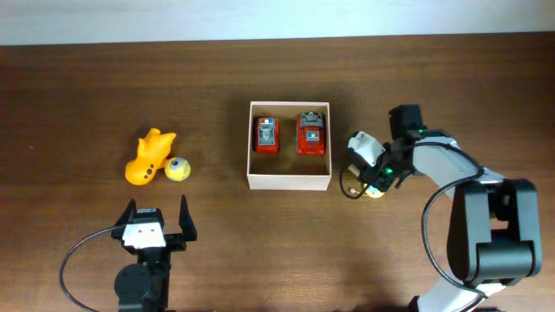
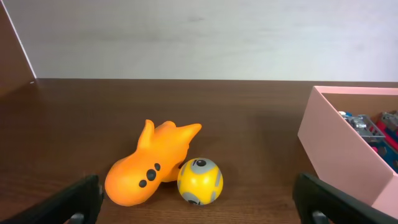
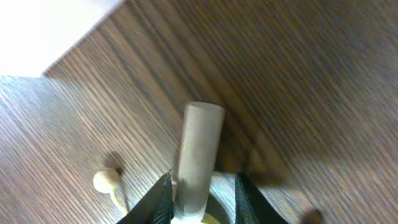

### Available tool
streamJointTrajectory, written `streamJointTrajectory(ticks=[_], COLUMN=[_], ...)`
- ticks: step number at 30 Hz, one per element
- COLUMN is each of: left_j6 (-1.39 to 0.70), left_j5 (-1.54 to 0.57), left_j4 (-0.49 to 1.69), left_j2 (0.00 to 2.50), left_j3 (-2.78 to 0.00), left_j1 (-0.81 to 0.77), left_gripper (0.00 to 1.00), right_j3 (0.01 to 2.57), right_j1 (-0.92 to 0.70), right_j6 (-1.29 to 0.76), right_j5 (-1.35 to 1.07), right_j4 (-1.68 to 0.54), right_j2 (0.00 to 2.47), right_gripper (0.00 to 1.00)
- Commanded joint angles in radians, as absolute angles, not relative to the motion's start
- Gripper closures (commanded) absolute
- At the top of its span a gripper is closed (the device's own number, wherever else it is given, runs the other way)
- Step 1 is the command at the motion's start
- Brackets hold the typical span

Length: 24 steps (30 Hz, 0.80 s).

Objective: Pack container
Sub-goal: 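Lower the right gripper onto the wooden stick toy's handle and close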

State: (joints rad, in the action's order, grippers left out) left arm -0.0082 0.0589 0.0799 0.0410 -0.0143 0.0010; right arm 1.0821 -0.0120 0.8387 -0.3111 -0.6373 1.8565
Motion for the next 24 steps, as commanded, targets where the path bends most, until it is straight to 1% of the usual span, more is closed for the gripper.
streamJointTrajectory(ticks=[1, 7, 9, 11, 20, 24], left_j6=[-0.011, -0.011, -0.011, -0.011, -0.011, -0.011], left_j5=[0.048, 0.048, 0.048, 0.048, 0.048, 0.048], left_j4=[0.08, 0.08, 0.08, 0.08, 0.08, 0.08], left_j2=[0.033, 0.033, 0.033, 0.033, 0.033, 0.033], left_j3=[-0.009, -0.009, -0.009, -0.009, -0.009, -0.009], left_j1=[-0.002, -0.002, -0.002, -0.002, -0.002, -0.002], left_gripper=[0.01, 0.01, 0.01, 0.01, 0.01, 0.01], right_j3=[1.073, 1.068, 1.063, 1.058, 1.058, 1.058], right_j1=[0.022, 0.027, 0.027, 0.027, 0.027, 0.027], right_j6=[0.861, 0.86, 0.86, 0.86, 0.856, 0.773], right_j5=[-0.303, -0.315, -0.322, -0.321, -0.323, -0.346], right_j4=[-0.63, -0.63, -0.625, -0.618, -0.606, -0.583], right_j2=[1.875, 1.876, 1.878, 1.887, 1.919, 1.919], right_gripper=[0.72, 0.71, 0.68, 0.67, 0.67, 0.66])
